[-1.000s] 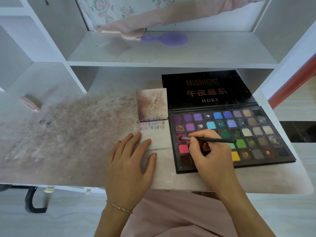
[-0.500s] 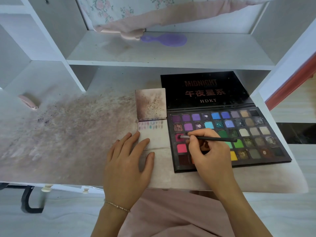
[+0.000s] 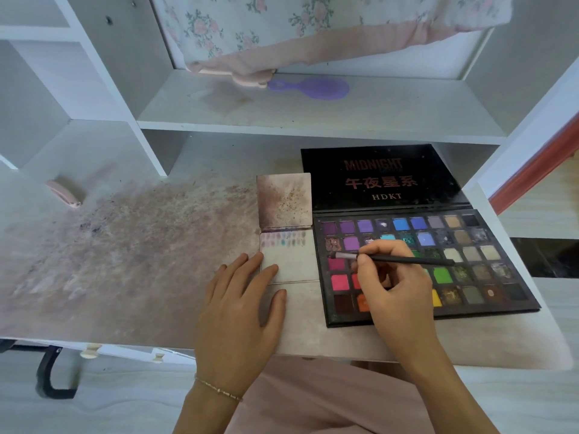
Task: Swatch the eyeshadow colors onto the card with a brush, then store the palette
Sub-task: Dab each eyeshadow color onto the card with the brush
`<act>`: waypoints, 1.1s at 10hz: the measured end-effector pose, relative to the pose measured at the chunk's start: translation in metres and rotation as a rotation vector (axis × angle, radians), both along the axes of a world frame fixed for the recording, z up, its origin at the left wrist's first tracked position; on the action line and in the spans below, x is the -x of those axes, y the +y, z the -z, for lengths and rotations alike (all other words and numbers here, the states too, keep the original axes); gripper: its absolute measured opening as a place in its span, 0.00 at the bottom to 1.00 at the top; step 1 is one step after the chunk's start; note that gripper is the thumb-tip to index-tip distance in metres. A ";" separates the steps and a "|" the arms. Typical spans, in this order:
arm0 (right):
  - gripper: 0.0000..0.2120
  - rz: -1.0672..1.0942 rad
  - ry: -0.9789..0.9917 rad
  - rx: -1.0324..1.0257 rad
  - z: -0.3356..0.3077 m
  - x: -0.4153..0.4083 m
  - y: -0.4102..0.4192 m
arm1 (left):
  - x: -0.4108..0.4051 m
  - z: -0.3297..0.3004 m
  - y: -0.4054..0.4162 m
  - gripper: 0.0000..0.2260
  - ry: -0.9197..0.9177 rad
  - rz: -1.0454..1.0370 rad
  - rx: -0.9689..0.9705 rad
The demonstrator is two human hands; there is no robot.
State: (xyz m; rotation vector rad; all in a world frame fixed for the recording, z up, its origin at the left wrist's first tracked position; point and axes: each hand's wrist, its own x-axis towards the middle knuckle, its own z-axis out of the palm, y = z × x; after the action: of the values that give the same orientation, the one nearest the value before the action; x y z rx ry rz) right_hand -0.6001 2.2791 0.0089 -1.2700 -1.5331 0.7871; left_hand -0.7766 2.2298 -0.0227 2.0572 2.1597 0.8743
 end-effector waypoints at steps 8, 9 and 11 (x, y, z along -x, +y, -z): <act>0.06 -0.201 -0.055 0.123 -0.002 0.061 0.024 | 0.002 0.006 -0.004 0.15 -0.043 -0.045 -0.109; 0.05 -0.202 -0.064 0.127 -0.002 0.062 0.025 | 0.001 0.005 -0.003 0.15 -0.038 -0.047 -0.109; 0.05 -0.209 -0.075 0.146 -0.001 0.062 0.025 | 0.001 0.006 -0.003 0.15 -0.049 -0.047 -0.112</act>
State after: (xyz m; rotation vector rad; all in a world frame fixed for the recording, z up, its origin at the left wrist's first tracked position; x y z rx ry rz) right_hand -0.6623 2.3044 0.0100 -1.2700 -1.7141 1.0101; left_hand -0.7777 2.2264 -0.0284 2.0178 2.1894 1.0634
